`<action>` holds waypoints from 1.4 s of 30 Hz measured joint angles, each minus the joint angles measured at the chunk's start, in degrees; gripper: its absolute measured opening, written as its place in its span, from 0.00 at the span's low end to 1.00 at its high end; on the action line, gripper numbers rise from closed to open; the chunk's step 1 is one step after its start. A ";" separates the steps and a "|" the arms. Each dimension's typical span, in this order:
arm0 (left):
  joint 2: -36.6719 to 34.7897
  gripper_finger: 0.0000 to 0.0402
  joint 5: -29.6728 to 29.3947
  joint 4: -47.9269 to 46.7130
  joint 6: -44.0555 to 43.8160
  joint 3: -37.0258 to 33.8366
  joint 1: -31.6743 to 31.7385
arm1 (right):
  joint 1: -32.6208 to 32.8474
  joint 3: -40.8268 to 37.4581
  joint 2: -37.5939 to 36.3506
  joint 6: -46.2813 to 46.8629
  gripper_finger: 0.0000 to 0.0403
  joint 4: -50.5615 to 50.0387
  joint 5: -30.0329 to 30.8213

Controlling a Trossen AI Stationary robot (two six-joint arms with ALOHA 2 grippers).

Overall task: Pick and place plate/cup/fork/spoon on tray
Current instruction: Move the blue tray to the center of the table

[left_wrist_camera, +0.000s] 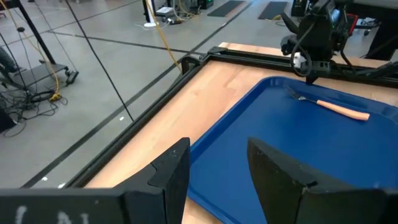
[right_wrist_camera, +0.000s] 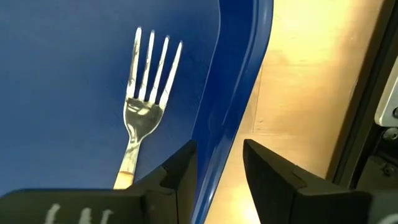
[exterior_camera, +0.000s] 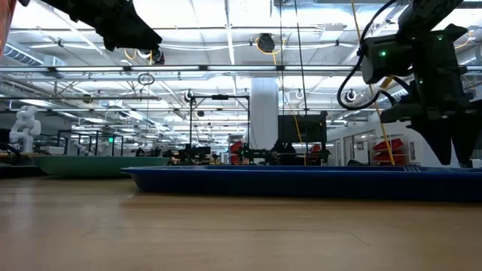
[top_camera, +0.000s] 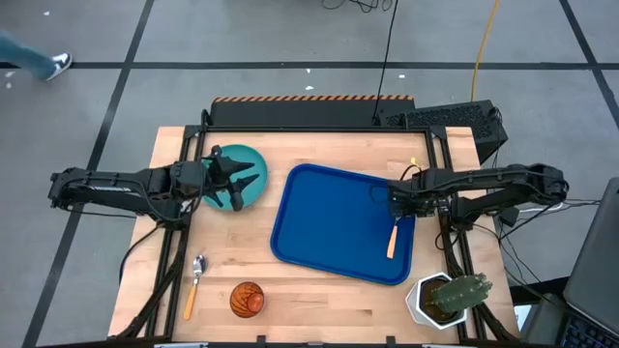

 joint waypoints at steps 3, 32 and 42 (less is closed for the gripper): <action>0.00 0.41 0.02 0.00 0.92 0.00 0.00 | 1.13 0.00 0.68 1.30 0.30 0.01 0.05; 0.00 0.41 0.11 -2.67 1.94 0.00 0.00 | 2.56 0.00 8.82 0.69 0.30 4.44 -0.97; 0.00 0.41 0.11 -2.62 1.61 0.00 0.00 | 0.96 0.00 8.82 -4.84 0.30 5.55 3.02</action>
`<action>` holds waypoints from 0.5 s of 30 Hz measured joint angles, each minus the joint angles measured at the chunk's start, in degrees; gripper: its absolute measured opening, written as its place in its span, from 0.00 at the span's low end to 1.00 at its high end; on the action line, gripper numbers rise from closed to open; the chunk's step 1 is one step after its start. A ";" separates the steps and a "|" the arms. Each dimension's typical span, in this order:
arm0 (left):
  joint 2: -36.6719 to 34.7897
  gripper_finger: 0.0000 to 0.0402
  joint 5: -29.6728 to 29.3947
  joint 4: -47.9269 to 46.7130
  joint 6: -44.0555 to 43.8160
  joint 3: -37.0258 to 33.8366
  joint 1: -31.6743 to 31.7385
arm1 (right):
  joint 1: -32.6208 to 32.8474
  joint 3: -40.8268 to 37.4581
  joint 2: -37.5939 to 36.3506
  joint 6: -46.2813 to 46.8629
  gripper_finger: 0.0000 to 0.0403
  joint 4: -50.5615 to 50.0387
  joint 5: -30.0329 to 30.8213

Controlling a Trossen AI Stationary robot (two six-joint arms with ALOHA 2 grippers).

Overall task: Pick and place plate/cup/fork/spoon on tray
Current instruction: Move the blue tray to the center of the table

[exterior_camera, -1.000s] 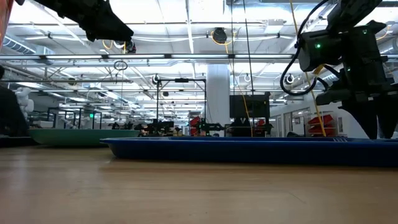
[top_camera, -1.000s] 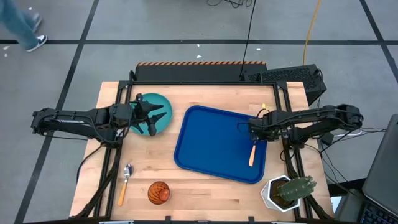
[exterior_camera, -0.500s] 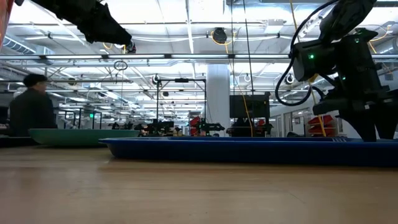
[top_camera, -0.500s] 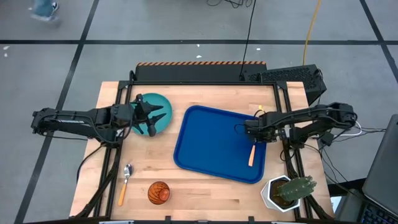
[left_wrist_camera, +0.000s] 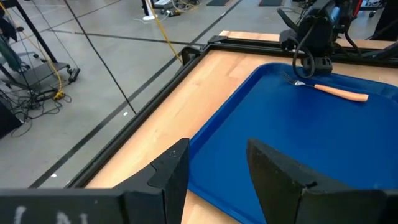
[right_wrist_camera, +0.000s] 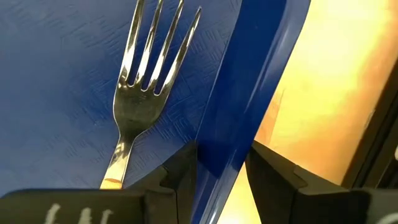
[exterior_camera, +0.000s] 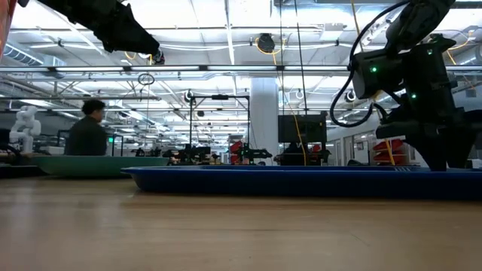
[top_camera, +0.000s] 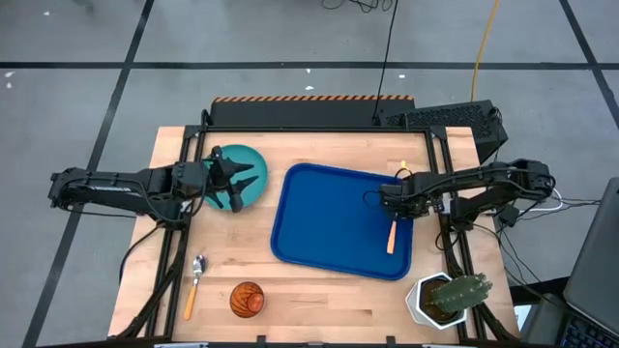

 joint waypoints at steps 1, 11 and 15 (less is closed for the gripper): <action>0.00 0.41 0.00 0.00 0.02 0.00 0.00 | -0.29 0.00 0.00 -0.83 0.30 0.33 0.02; 0.00 0.41 0.00 0.04 0.32 0.00 0.00 | -2.68 0.04 -0.02 -8.70 0.30 6.14 1.87; 0.00 0.41 -0.02 0.04 0.37 0.00 0.00 | -3.44 0.04 0.00 -9.39 0.30 6.94 2.27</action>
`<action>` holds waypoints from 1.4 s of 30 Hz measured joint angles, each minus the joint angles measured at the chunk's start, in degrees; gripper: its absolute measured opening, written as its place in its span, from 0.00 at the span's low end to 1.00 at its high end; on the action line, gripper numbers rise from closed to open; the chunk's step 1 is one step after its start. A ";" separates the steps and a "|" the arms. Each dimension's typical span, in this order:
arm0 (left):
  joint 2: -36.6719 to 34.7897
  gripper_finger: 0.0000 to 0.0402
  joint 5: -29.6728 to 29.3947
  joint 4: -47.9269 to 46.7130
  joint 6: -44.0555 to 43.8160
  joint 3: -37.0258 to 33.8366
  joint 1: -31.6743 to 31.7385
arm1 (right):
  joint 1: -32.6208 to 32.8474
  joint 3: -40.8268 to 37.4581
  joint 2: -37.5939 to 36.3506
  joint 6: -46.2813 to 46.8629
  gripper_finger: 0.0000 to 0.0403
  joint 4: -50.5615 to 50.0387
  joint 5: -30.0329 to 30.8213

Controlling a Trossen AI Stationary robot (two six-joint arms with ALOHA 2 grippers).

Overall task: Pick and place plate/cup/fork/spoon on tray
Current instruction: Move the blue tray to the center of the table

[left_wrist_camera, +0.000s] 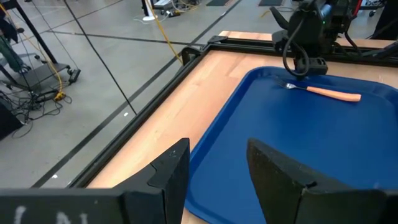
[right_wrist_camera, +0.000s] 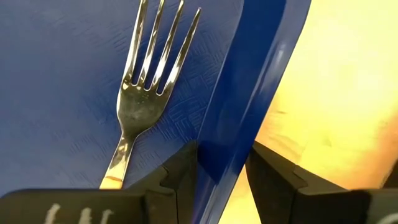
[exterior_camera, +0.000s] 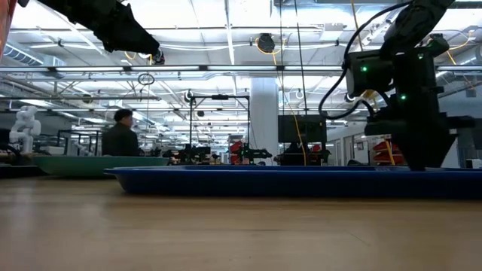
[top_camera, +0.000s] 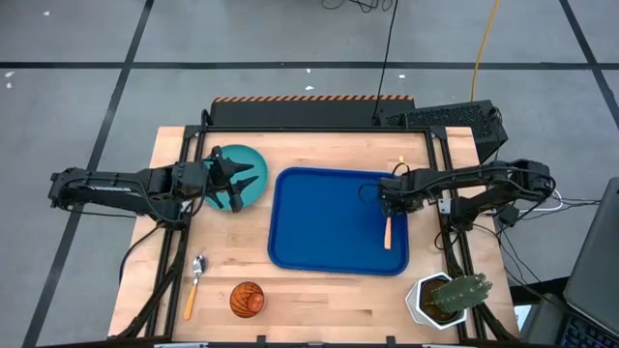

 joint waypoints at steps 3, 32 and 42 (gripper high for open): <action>0.00 0.41 0.00 0.00 -0.02 0.00 0.00 | -0.04 -0.02 0.00 -0.29 0.30 1.15 0.87; 0.00 0.41 0.00 0.02 -0.09 0.00 0.00 | 0.36 -0.04 0.04 0.82 0.30 8.24 -0.60; 0.00 0.41 0.00 0.01 -0.09 0.00 0.00 | 1.25 -0.04 0.04 2.33 0.30 8.23 -1.16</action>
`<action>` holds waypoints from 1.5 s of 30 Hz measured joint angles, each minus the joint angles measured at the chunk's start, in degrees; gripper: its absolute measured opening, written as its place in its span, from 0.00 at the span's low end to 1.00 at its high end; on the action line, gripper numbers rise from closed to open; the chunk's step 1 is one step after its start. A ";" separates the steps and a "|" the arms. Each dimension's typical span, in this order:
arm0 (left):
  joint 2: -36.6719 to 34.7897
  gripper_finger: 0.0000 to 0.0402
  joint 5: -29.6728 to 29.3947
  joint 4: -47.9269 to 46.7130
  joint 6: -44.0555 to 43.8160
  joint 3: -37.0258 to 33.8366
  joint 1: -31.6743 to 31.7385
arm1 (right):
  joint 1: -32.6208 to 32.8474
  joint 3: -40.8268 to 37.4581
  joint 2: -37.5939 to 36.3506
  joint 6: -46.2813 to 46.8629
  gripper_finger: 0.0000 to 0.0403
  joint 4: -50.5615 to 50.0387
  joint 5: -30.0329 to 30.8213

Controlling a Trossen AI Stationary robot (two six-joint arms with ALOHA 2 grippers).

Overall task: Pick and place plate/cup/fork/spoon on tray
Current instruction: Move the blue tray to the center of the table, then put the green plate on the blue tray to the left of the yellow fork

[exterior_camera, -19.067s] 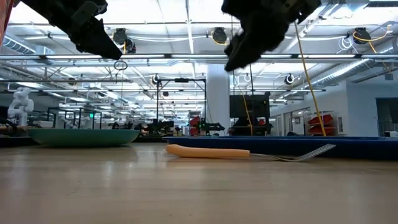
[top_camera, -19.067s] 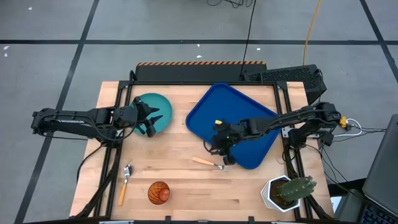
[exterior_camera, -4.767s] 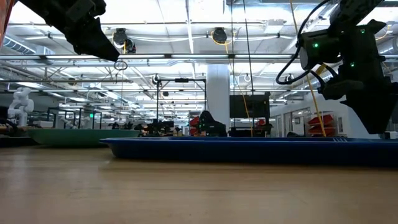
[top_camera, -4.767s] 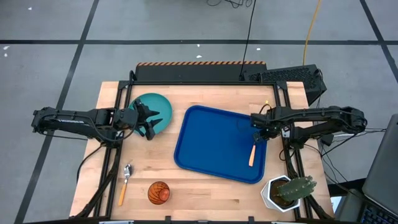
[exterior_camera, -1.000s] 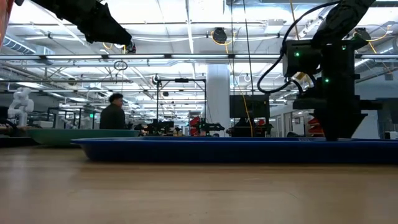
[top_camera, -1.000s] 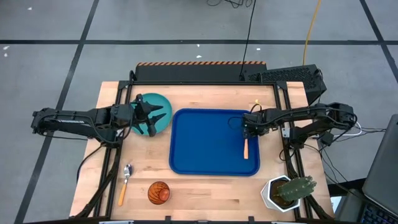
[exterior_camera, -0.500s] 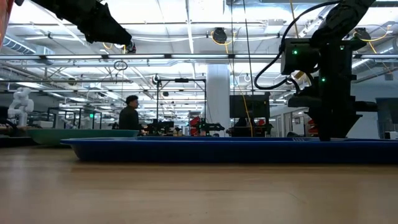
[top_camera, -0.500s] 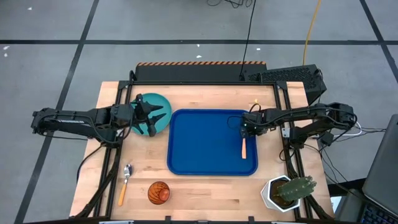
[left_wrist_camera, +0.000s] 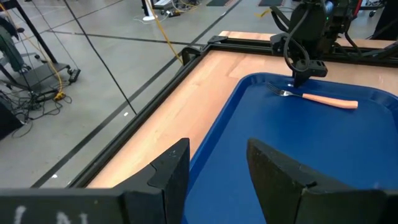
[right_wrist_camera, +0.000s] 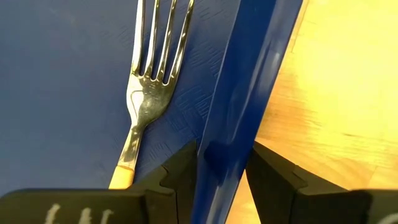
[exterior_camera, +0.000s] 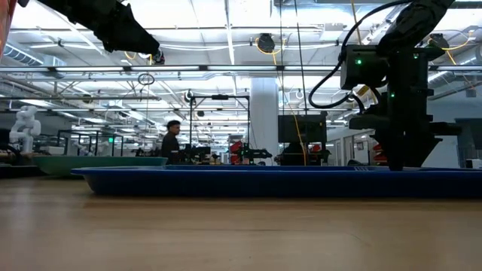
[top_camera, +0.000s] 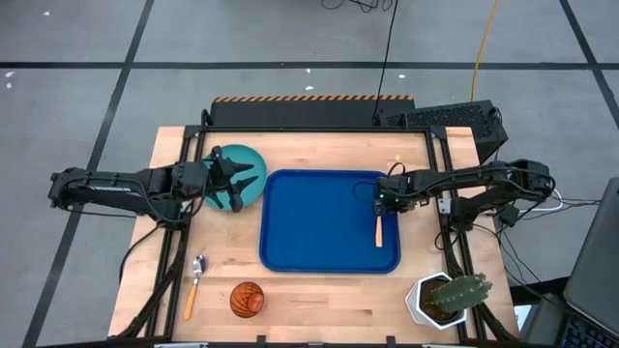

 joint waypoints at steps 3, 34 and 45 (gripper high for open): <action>0.01 0.41 0.00 -0.01 0.00 0.00 0.01 | 0.00 0.00 0.00 0.45 0.30 0.00 0.00; 0.01 0.41 0.00 1.41 0.77 0.00 0.00 | 1.36 0.00 -13.65 -4.83 0.30 -1.47 0.33; 0.02 0.41 -5.26 3.03 0.67 0.00 0.00 | 2.27 0.00 -13.30 -35.43 0.30 42.25 0.39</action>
